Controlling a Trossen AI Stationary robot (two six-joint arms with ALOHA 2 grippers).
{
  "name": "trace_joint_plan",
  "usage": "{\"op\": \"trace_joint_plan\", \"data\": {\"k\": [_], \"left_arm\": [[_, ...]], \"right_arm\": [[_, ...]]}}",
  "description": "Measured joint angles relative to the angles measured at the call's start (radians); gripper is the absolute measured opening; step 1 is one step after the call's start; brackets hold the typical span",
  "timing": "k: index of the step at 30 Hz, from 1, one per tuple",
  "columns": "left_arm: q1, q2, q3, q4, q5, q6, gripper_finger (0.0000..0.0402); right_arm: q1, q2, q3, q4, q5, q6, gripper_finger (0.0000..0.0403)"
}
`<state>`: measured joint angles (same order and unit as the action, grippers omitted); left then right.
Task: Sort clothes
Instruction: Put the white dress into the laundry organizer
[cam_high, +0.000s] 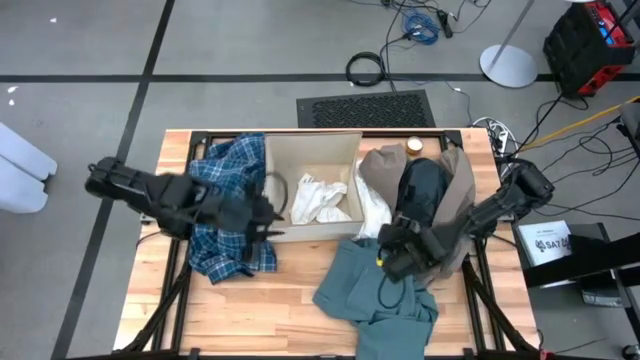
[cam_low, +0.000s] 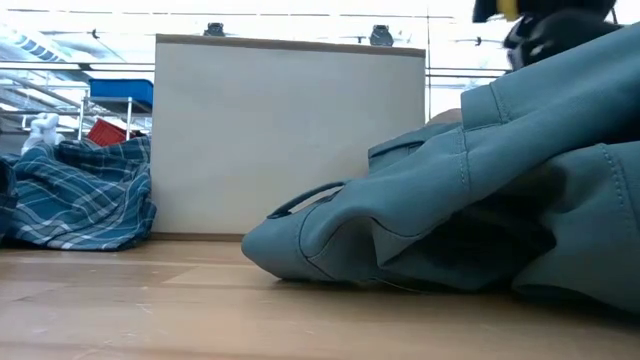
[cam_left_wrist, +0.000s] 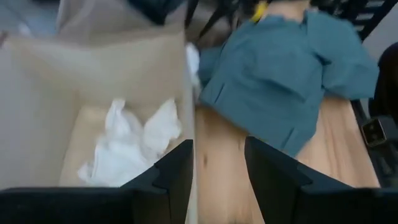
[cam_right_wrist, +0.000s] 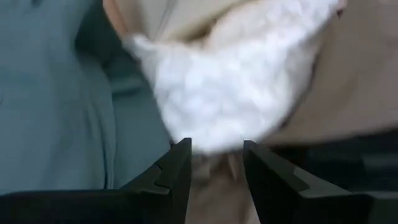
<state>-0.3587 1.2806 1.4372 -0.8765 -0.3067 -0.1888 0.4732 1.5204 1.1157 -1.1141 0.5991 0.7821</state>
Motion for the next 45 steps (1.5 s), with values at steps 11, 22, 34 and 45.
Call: {"op": "trace_joint_plan", "data": {"k": [11,22,34,45], "left_arm": [[-0.135,-0.031,-0.221,0.394,-0.180,0.226,0.0154],[-0.135,-0.031,-0.222,0.415,-0.191,0.251,0.0154],[-0.135,-0.031,-0.222,0.412,-0.190,0.247,0.0154],[-0.135,-0.030,-0.222,0.374,-0.188,0.220,0.0154]], "right_arm": [[-0.111,-0.085,-0.226,0.311,0.004,-0.375,0.0132],[-0.230,-0.087,-0.274,0.556,-0.041,-0.563,0.0130],[-0.265,-0.092,-0.309,0.557,-0.082,-0.525,0.0007],[-0.096,-0.268,-0.087,0.205,-0.096,-0.353,0.0000]]}}
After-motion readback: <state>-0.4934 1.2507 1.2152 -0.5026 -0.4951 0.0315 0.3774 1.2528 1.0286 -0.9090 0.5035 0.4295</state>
